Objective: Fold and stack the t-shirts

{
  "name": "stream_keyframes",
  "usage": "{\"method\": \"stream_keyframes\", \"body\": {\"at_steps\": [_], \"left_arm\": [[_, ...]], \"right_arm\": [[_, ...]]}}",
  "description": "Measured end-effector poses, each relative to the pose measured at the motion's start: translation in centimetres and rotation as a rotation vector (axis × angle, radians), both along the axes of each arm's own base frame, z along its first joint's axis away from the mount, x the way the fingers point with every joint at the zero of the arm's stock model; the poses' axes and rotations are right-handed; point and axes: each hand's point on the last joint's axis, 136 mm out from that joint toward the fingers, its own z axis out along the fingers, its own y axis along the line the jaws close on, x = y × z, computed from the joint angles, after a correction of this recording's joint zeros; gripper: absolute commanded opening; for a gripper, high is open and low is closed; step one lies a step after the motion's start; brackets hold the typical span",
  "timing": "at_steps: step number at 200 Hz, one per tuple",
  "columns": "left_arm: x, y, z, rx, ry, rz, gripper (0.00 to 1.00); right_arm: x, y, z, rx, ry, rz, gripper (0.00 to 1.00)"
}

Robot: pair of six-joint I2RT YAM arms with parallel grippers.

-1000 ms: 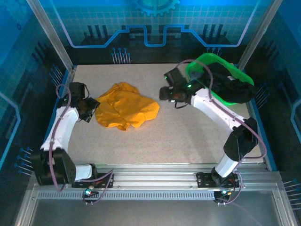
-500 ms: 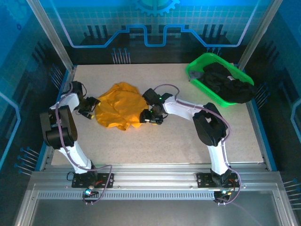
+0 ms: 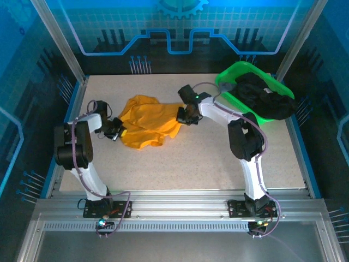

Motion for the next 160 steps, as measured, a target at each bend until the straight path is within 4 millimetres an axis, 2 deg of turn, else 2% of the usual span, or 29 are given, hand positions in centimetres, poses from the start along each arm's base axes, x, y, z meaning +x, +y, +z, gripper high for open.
{"method": "stream_keyframes", "body": {"at_steps": [16, 46, 51, 61, 67, 84, 94, 108, 124, 139, 160], "left_arm": [[-2.0, -2.7, 0.3, -0.032, 0.008, -0.04, 0.0], [-6.4, -8.6, 1.1, -0.139, 0.016, -0.129, 0.0], [-7.0, -9.2, 1.4, -0.152, 0.015, -0.135, 0.08], [-7.8, -9.5, 2.2, -0.17, 0.003, -0.132, 0.32], [-7.9, -9.4, 2.9, -0.17, -0.013, -0.125, 0.44], [-7.3, -8.2, 5.9, -0.149, -0.087, -0.081, 0.48], [-6.4, -7.0, 8.0, -0.118, -0.132, -0.05, 0.48], [-4.8, -5.5, 10.3, -0.071, -0.182, -0.009, 0.48], [-3.3, -4.2, 11.7, -0.032, -0.223, 0.03, 0.49], [-2.8, -3.9, 11.2, -0.024, -0.206, 0.041, 0.5], [-2.6, -4.7, 8.8, -0.021, -0.125, 0.011, 0.52]], "right_arm": [[2.1, -2.4, 1.9, -0.025, -0.045, -0.025, 0.0], [6.4, -6.0, 7.5, -0.051, -0.183, -0.035, 0.0], [6.9, -6.4, 8.5, -0.051, -0.205, -0.031, 0.0], [7.5, -7.1, 10.2, -0.055, -0.236, -0.02, 0.0], [7.7, -7.4, 11.1, -0.059, -0.249, -0.012, 0.07], [8.0, -8.2, 12.8, -0.085, -0.281, 0.012, 0.28], [7.8, -8.4, 13.0, -0.097, -0.283, 0.019, 0.36], [7.0, -8.9, 12.1, -0.126, -0.259, 0.035, 0.47], [5.0, -9.8, 10.2, -0.159, -0.196, 0.034, 0.51], [2.8, -10.7, 8.9, -0.192, -0.146, 0.03, 0.51], [-0.8, -11.5, 8.0, -0.22, -0.109, 0.02, 0.51]]}}
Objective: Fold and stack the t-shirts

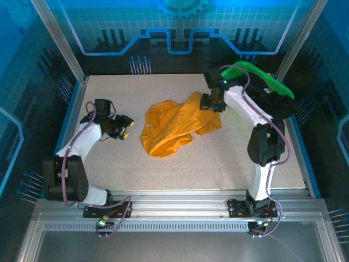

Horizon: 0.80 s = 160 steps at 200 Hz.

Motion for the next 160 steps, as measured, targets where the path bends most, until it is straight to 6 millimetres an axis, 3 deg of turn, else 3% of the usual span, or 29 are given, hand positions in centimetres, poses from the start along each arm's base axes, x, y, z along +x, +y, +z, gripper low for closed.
{"method": "stream_keyframes", "body": {"at_steps": [28, 45, 75, 104, 127, 146, 160], "left_arm": [[-0.4, -2.1, -2.9, 0.014, 0.092, -0.092, 0.55], [-1.3, -3.2, -4.2, 0.029, 0.138, -0.145, 0.58], [-2.6, -5.1, -6.1, 0.058, 0.195, -0.244, 0.62], [-2.9, -7.2, -7.8, 0.094, 0.232, -0.333, 0.61], [-2.8, -7.7, -8.7, 0.12, 0.262, -0.355, 0.57], [-2.9, -7.5, -8.9, 0.132, 0.28, -0.351, 0.43], [-3.2, -7.2, -9.1, 0.143, 0.301, -0.343, 0.28]], "right_arm": [[-5.6, 0.5, -0.5, 0.011, 0.019, 0.013, 0.5], [-8.6, 1.2, -2.0, 0.036, 0.052, 0.022, 0.53], [-10.9, 0.2, -6.0, 0.083, 0.15, -0.061, 0.54], [-9.7, -0.2, -7.7, 0.14, 0.178, -0.144, 0.54], [-8.2, 0.9, -9.4, 0.171, 0.201, -0.169, 0.52], [-6.8, 1.9, -10.9, 0.192, 0.224, -0.194, 0.52], [-5.8, 2.6, -11.8, 0.203, 0.234, -0.212, 0.5]]}}
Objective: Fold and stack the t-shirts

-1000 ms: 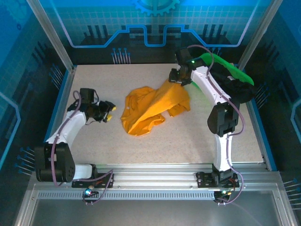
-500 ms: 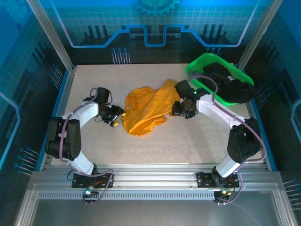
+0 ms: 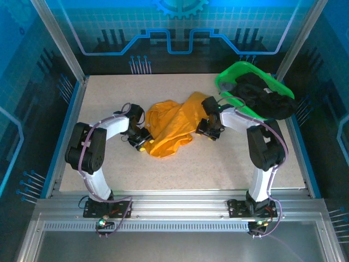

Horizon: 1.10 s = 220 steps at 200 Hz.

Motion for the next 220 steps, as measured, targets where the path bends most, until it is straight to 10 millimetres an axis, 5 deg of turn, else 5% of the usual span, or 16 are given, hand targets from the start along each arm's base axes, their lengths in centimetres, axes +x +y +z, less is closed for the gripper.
{"method": "stream_keyframes", "body": {"at_steps": [16, 29, 46, 92, 155, 220], "left_arm": [[-0.3, 0.4, -0.1, 0.019, 0.019, 0.005, 0.13], [-0.2, 0.5, -0.1, 0.026, 0.022, 0.008, 0.0], [1.6, 0.0, 0.3, 0.008, -0.051, 0.013, 0.0], [4.8, -0.4, 5.5, -0.044, -0.251, 0.06, 0.0], [7.5, 1.5, 18.4, -0.118, -0.598, 0.197, 0.0], [7.6, 4.2, 28.9, -0.194, -0.859, 0.311, 0.0]], "right_arm": [[1.1, 0.6, -0.9, 0.005, 0.011, -0.018, 0.42], [1.9, 1.0, -1.4, 0.007, 0.011, -0.03, 0.24], [2.7, 1.2, -1.6, 0.003, 0.011, -0.045, 0.05], [3.0, -0.3, -0.2, -0.075, -0.033, -0.027, 0.0], [2.7, -4.4, 14.9, -0.1, -0.381, -0.009, 0.0], [1.6, -8.1, 24.2, -0.106, -0.614, -0.018, 0.0]]}}
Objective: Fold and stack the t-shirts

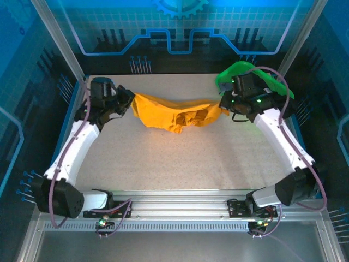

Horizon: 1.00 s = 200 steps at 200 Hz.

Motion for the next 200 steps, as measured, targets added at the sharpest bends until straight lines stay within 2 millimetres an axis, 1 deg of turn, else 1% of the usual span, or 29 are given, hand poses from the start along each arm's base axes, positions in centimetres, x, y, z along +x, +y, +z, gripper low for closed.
{"method": "stream_keyframes", "body": {"at_steps": [19, 28, 33, 59, 73, 87, 100, 113, 120, 128, 133, 148, 161, 170, 171, 174, 179, 183, 184, 185, 191, 196, 197, 200], "left_arm": [[-0.9, 0.8, 4.5, -0.025, -0.12, 0.026, 0.0], [-1.6, 1.2, 6.7, -0.037, -0.182, 0.04, 0.0], [-2.1, 1.2, 7.7, -0.042, -0.207, 0.043, 0.0], [-5.4, 2.1, 13.1, -0.056, -0.36, 0.076, 0.0], [-7.4, 2.8, 16.2, -0.058, -0.442, 0.103, 0.0], [-9.1, 3.4, 19.1, -0.061, -0.517, 0.127, 0.0], [-10.2, 3.9, 21.4, -0.064, -0.572, 0.145, 0.0], [-10.2, 4.3, 22.7, -0.065, -0.597, 0.16, 0.0], [-9.8, 4.5, 22.9, -0.062, -0.597, 0.169, 0.0], [-9.0, 4.9, 22.6, -0.06, -0.581, 0.183, 0.0], [-8.1, 5.2, 22.0, -0.059, -0.56, 0.196, 0.0], [-4.8, 6.3, 19.6, -0.05, -0.48, 0.236, 0.0], [-1.0, 7.5, 16.2, -0.039, -0.383, 0.268, 0.0], [2.0, 8.5, 13.3, -0.033, -0.311, 0.29, 0.0], [2.2, 8.5, 13.1, -0.033, -0.305, 0.291, 0.0], [3.1, 8.8, 12.2, -0.033, -0.284, 0.294, 0.0], [4.9, 9.4, 10.1, -0.032, -0.237, 0.304, 0.0], [6.0, 9.8, 8.7, -0.031, -0.208, 0.31, 0.04], [6.5, 10.0, 7.9, -0.03, -0.191, 0.31, 0.05], [6.8, 10.0, 7.6, -0.03, -0.184, 0.312, 0.07], [8.4, 10.5, 5.1, -0.03, -0.13, 0.311, 0.16], [9.7, 10.8, 3.0, -0.033, -0.084, 0.305, 0.27], [10.1, 10.9, 2.2, -0.029, -0.069, 0.303, 0.31], [10.7, 11.0, 1.0, -0.032, -0.041, 0.299, 0.39]], "right_arm": [[-0.7, -0.9, 4.0, 0.009, -0.115, 0.004, 0.0], [-1.3, -1.4, 6.1, 0.016, -0.182, 0.004, 0.0], [-1.7, -1.6, 7.1, 0.02, -0.212, 0.004, 0.0], [-4.6, -3.2, 12.9, 0.045, -0.404, -0.009, 0.0], [-6.2, -4.2, 15.5, 0.06, -0.495, -0.027, 0.0], [-7.1, -5.1, 17.3, 0.068, -0.556, -0.045, 0.0], [-7.1, -5.6, 18.4, 0.073, -0.589, -0.061, 0.0], [-6.1, -5.7, 18.8, 0.075, -0.59, -0.064, 0.0], [-4.8, -5.5, 18.7, 0.075, -0.577, -0.061, 0.0], [-3.3, -5.1, 18.3, 0.075, -0.558, -0.055, 0.0], [-2.1, -4.8, 17.8, 0.077, -0.544, -0.047, 0.0], [2.0, -4.0, 15.6, 0.074, -0.477, -0.033, 0.0], [5.9, -3.2, 12.2, 0.066, -0.389, -0.024, 0.0], [8.6, -2.6, 9.5, 0.062, -0.323, -0.016, 0.0], [9.0, -2.5, 9.0, 0.061, -0.311, -0.015, 0.01], [9.6, -2.4, 8.4, 0.06, -0.296, -0.017, 0.05], [11.1, -2.1, 6.7, 0.06, -0.253, -0.011, 0.13], [12.1, -1.8, 5.6, 0.062, -0.23, -0.006, 0.2], [12.4, -1.8, 5.4, 0.063, -0.224, -0.006, 0.21], [12.8, -1.7, 4.8, 0.062, -0.211, -0.004, 0.23], [14.0, -1.4, 3.3, 0.062, -0.173, 0.0, 0.3], [15.2, -1.1, 2.0, 0.058, -0.142, 0.009, 0.35], [15.3, -1.0, 1.8, 0.061, -0.136, 0.008, 0.36], [15.9, -0.9, 1.1, 0.057, -0.117, 0.015, 0.38]]}}
